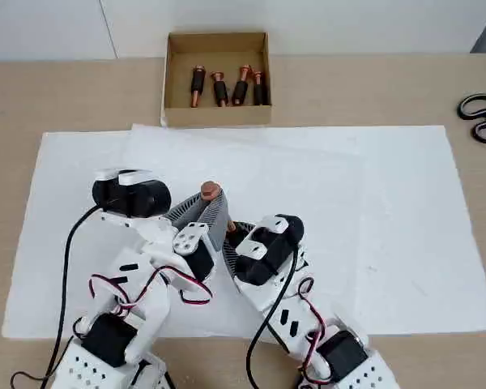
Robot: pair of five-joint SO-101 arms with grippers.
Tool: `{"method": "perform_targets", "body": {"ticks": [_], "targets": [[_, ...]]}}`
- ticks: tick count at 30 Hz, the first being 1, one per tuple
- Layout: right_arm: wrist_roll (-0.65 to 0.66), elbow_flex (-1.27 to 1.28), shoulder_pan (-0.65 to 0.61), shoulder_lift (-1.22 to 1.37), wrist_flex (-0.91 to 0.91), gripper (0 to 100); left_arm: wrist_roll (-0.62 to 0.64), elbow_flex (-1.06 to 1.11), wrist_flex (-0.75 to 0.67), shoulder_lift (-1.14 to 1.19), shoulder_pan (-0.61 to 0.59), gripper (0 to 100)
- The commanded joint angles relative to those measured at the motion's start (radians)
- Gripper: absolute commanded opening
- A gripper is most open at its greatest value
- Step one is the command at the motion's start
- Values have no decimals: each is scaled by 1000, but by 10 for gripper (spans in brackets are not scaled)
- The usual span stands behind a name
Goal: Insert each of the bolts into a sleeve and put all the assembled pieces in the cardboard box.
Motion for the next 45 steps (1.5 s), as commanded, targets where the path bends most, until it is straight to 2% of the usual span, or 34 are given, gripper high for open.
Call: {"method": "perform_targets", "body": {"ticks": [1, 6, 12, 45], "targets": [[0, 8, 2, -4, -19, 4, 0, -41, -2, -8, 6, 6], [0, 8, 2, -4, -19, 4, -92, 1, -2, -8, 49, 6], [0, 8, 2, -4, -19, 4, -118, 36, 0, -8, 58, 6], [2, 8, 4, -4, -19, 4, -114, 73, 109, -12, 63, 8]]}}
